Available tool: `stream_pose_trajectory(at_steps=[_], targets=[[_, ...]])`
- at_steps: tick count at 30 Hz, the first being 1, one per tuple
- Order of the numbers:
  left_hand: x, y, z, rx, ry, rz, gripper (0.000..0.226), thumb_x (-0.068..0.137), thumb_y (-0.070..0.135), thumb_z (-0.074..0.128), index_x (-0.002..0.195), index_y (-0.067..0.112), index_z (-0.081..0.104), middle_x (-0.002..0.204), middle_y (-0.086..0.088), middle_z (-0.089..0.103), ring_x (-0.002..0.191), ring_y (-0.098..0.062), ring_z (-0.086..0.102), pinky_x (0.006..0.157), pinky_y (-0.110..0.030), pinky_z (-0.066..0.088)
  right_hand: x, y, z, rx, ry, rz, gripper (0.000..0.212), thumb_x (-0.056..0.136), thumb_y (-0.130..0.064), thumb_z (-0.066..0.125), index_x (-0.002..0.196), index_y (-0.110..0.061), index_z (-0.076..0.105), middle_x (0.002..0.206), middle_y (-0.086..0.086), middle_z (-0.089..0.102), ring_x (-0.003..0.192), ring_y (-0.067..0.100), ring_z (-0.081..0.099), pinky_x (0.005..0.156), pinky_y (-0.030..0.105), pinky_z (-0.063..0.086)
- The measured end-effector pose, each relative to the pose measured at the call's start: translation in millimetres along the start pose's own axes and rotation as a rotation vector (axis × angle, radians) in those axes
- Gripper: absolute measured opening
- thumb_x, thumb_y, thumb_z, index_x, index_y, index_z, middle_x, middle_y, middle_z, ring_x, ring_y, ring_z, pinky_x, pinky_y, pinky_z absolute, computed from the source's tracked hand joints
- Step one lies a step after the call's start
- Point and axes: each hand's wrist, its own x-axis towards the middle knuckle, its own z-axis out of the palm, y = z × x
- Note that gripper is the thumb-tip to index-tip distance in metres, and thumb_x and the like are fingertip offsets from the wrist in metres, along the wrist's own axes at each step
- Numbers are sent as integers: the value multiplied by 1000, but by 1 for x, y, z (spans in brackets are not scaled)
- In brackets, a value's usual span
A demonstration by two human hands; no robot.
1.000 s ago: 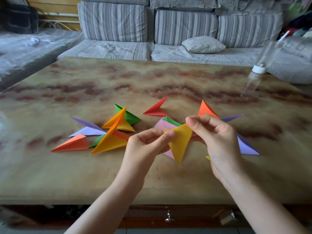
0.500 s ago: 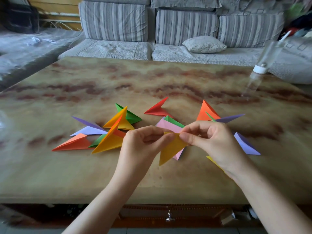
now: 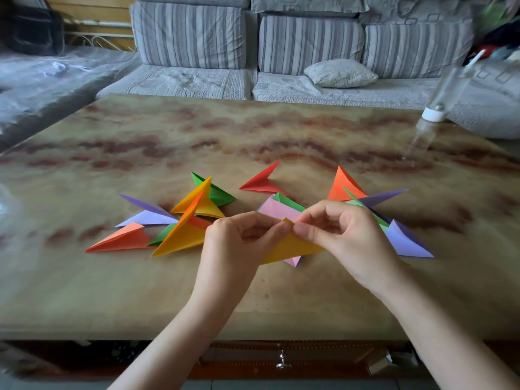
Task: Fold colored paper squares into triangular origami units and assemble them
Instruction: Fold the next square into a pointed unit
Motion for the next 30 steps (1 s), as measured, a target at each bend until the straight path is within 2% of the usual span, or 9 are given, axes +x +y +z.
stream_pose_trajectory(at_steps=[4,9,14,17,21,26,28,30], targets=[[2,-1,-2,-51,-52,-48,5,76,19,75,74,23,75,63,15,71,58,7,63,56,-7,43,-1,2,0,-25,47,10,10,79,-13,72,72,-21,69,67,-6,67,65,4,59,64,13,45],[1,0,-5,-73,-108,-50,5,79,17,72,80,14,76,67,7,74,63,-1,69,60,-6,45,0,2,-2,10,98,33,12,80,-14,71,72,-21,67,69,-7,66,68,5,58,67,17,46],[3,0,-6,-75,-129,-70,5,80,18,71,80,16,76,65,7,73,62,-1,69,60,-5,44,0,2,-1,3,141,34,14,80,-14,71,70,-23,68,68,-8,67,67,6,58,67,16,46],[4,-2,-6,-86,-148,-90,4,79,19,72,79,21,75,64,6,73,64,-6,71,66,-9,48,1,0,-1,-9,143,49,14,79,-14,72,69,-22,68,68,-7,68,67,6,59,67,16,46],[3,-3,-6,-109,-165,-111,6,79,15,71,76,19,74,64,3,73,61,-10,71,65,-12,50,1,-3,-8,0,185,83,13,80,-11,71,71,-20,68,68,-5,67,65,5,58,64,13,46],[3,-2,-7,-91,-168,-88,7,81,12,70,76,16,73,63,3,73,57,-10,70,61,-10,47,0,-5,-12,25,172,116,9,81,-10,70,74,-15,68,68,4,66,61,15,62,53,19,50],[4,-3,-7,-73,-164,-80,7,81,11,70,76,15,73,63,3,73,57,-10,70,61,-10,47,1,-5,-14,28,135,135,3,79,-14,72,77,-15,69,72,5,66,66,15,62,59,24,53],[4,-5,-8,-40,-168,-66,7,81,11,70,76,14,73,62,4,73,57,-9,70,61,-9,47,1,-3,-16,59,65,169,15,72,-25,72,85,-16,71,77,5,66,72,12,61,67,23,54]])
